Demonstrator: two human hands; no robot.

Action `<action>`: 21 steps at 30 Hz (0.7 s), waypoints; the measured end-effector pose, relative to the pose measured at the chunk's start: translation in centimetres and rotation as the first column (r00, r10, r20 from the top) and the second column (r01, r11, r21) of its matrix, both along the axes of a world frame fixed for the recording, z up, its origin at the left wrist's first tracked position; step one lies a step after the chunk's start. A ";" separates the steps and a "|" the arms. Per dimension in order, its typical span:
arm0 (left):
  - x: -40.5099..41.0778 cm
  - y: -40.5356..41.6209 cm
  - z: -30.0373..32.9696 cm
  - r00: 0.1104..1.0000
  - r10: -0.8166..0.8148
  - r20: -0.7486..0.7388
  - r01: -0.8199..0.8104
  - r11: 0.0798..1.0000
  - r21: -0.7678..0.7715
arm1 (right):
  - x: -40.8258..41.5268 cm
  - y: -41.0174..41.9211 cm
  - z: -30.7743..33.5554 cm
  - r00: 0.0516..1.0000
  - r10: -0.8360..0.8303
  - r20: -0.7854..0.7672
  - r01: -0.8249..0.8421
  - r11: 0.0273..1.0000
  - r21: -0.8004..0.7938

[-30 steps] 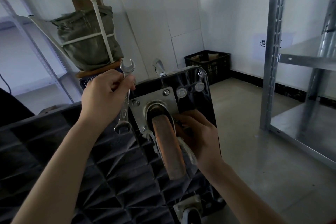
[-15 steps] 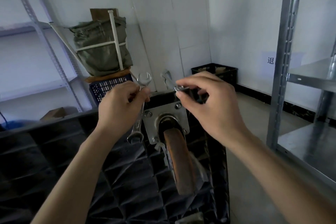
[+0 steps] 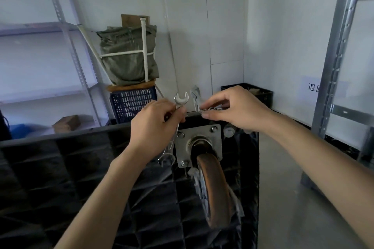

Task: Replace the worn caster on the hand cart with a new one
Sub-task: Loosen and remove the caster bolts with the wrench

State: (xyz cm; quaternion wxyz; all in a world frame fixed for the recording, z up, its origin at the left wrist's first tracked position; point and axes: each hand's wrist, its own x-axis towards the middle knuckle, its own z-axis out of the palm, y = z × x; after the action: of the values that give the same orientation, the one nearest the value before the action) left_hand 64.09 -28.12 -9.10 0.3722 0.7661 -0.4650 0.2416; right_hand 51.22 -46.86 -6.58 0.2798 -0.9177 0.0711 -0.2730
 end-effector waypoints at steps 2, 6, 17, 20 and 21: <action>-0.1 0.0 0.0 1.000 -0.002 0.006 0.002 1.000 -0.001 | -0.1 -0.2 0.1 1.000 0.011 -0.007 -0.011 1.000 0.017; 0.1 0.0 -0.1 1.000 0.000 0.018 0.000 1.000 0.000 | -0.1 -0.4 0.2 0.999 0.034 -0.027 -0.033 0.999 0.040; -2.1 3.9 0.2 0.944 -0.293 -0.153 0.264 0.946 -0.186 | -0.4 0.0 -1.0 0.999 -0.007 -0.048 0.005 0.999 -0.039; -3.1 5.7 -1.8 0.934 -0.293 -0.205 0.260 0.950 -0.172 | -0.2 0.1 -1.4 0.998 -0.057 0.005 0.058 0.991 -0.118; -3.2 6.0 -2.7 0.926 -0.289 -0.242 0.258 0.954 -0.149 | -0.1 0.1 -1.5 0.997 -0.071 0.008 0.071 0.988 -0.137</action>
State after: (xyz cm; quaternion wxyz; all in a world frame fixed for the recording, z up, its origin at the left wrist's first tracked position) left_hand 60.91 -22.11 -11.77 0.5035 0.6960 -0.4997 0.1107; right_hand 51.13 -46.72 -8.08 0.2060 -0.9313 0.0843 -0.2884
